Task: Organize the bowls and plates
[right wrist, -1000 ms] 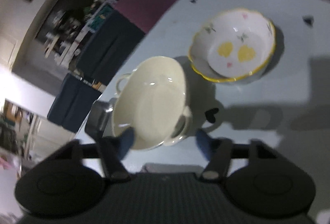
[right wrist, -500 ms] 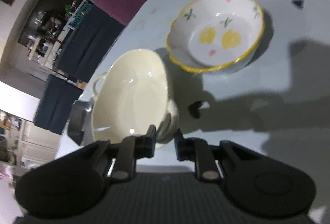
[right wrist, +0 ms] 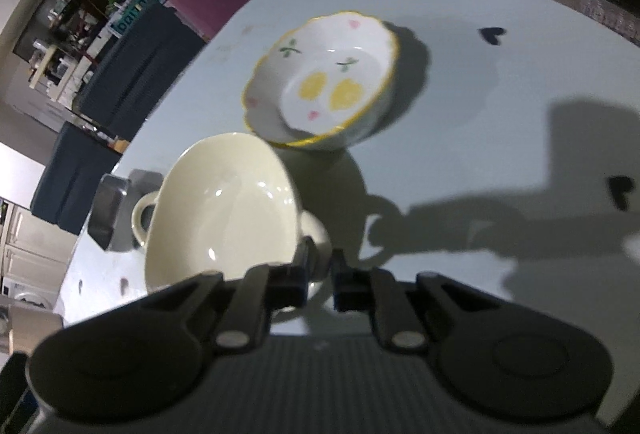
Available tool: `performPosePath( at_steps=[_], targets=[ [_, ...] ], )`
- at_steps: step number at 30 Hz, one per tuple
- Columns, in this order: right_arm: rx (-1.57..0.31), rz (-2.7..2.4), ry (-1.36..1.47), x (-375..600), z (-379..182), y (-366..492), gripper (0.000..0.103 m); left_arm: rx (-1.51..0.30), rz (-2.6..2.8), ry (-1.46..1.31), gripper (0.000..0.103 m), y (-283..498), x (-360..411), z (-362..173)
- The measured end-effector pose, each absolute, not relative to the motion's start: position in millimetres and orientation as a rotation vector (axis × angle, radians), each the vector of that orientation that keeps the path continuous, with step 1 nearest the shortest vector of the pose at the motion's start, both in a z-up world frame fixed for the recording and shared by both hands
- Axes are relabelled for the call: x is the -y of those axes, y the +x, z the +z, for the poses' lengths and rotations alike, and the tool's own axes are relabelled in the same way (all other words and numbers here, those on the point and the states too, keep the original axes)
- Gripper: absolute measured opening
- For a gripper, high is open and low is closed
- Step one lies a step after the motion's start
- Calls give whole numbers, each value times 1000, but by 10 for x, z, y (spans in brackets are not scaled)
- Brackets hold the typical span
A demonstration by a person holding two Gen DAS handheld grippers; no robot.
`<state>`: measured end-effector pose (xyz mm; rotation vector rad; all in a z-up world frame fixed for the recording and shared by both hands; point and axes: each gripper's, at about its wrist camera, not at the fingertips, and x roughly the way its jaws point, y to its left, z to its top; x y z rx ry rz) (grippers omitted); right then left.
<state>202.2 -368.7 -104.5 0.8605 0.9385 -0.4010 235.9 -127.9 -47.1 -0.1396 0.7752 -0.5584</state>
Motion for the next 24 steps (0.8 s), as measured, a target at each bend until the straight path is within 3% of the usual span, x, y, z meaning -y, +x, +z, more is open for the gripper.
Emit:
performPosePath(
  at_steps=[12,20,24],
  targets=[
    [-924,-432,889,4347,-1047,1387,10,-891,-628,-155,61,2452,1824,-695],
    [-905,-448,874,4671,-1080,1223,12,-1008,-676,-136,50,2592,2161,-997],
    [-912,-421,862,4784,-1108,1187,12,-1052,-692,-148,50,2651,2260,-1154]
  ],
)
